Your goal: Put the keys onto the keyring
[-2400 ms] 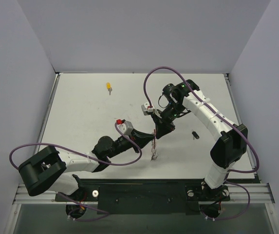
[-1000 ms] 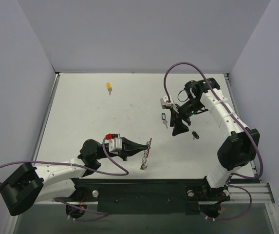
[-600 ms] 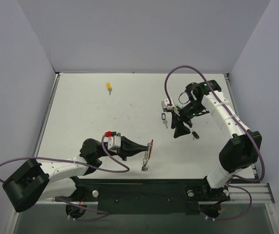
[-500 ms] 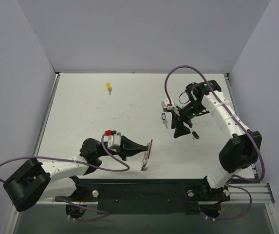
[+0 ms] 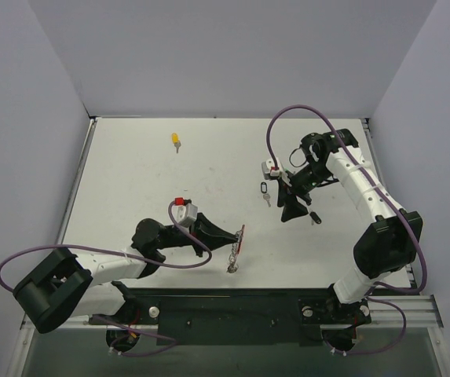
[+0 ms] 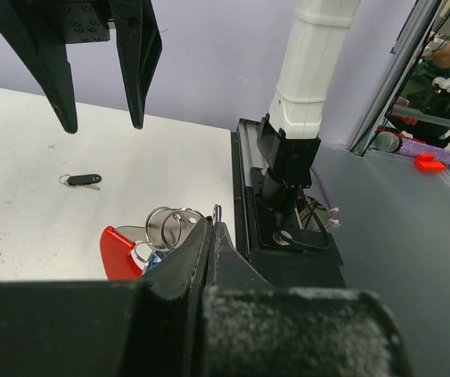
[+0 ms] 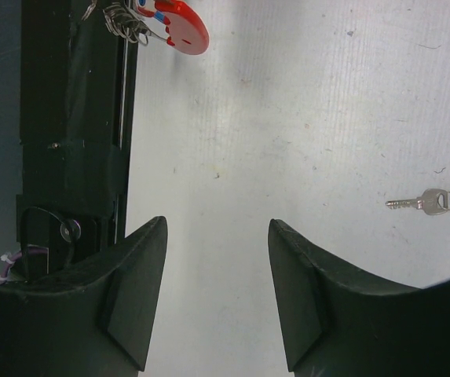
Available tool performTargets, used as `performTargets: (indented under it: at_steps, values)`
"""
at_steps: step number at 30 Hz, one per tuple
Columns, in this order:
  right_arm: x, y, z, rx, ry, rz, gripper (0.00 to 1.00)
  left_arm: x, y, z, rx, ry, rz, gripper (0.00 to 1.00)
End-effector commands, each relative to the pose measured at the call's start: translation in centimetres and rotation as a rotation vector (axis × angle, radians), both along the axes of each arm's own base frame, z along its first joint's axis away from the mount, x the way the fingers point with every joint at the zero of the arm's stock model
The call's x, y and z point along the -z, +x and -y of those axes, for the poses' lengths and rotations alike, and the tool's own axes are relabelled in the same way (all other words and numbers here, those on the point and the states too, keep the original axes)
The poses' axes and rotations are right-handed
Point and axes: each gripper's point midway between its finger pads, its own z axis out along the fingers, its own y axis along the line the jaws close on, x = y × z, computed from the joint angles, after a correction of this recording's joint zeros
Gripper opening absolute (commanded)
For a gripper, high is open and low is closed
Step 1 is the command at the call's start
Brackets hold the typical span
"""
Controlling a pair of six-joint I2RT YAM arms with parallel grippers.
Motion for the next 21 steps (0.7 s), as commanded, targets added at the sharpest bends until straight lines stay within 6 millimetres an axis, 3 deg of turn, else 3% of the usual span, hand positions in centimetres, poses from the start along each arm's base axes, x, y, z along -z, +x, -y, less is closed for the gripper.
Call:
performTargets:
  at_steps: [1,21]
  values:
    - [-1.06,-3.32,0.86,-0.006,-0.015,-0.1,0.49,-8.33,-1.64,-1.53,0.025,-0.282,0.252,0.0]
    - [-1.1,-3.4,0.96,0.002,-0.02,-0.101,0.49,-9.27,-1.32,-2.13,0.022,-0.301,0.205,0.0]
